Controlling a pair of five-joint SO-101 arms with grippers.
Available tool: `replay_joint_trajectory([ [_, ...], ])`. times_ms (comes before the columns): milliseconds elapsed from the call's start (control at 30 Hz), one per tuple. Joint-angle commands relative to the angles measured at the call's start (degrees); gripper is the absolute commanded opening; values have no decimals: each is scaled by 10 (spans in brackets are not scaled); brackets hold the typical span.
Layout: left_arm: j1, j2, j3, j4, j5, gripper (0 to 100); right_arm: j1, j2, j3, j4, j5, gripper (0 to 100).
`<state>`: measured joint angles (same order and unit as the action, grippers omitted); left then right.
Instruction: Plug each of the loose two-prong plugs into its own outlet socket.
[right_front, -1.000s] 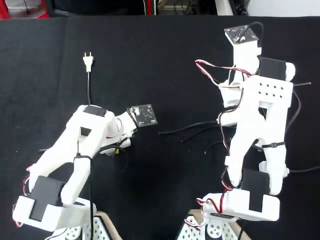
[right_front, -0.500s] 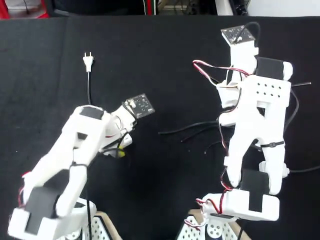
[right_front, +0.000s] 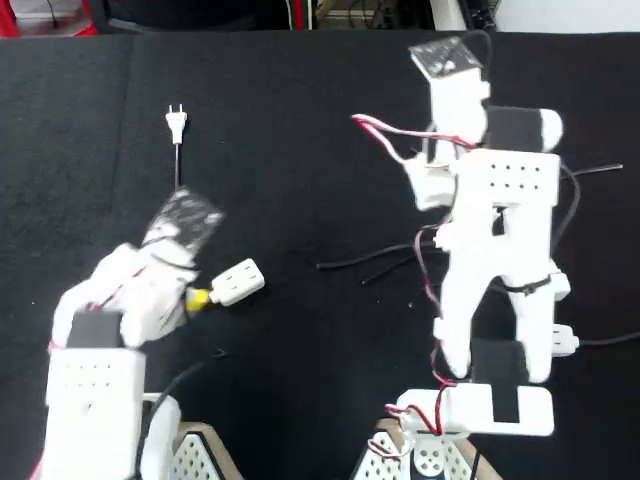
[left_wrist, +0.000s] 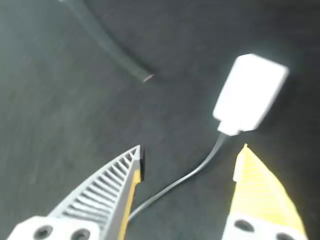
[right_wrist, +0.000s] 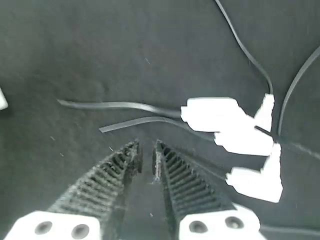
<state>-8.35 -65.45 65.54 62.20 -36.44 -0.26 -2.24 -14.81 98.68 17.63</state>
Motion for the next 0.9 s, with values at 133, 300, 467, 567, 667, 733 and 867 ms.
replay_joint_trajectory([
  [133, -137, -246, 177, 7, 18, 295, -183, 34, -82, -18, -25, 51],
  [300, -182, -355, 250, 8, 98, 293, -244, 193, -170, -82, -107, 51],
  [467, -294, -389, 255, 15, 148, 293, -297, 363, -311, -117, -142, 139],
  [567, -338, -387, 273, 14, 149, 293, -330, 448, -410, -114, -149, 204],
  [667, -371, -388, 288, 11, 149, 293, -361, 527, -506, -117, -152, 209],
  [733, -385, -388, 295, 15, 149, 293, -382, 582, -571, -123, -153, 209],
  [867, -397, -387, 319, 17, 146, 293, -419, 679, -715, -135, -154, 210],
])
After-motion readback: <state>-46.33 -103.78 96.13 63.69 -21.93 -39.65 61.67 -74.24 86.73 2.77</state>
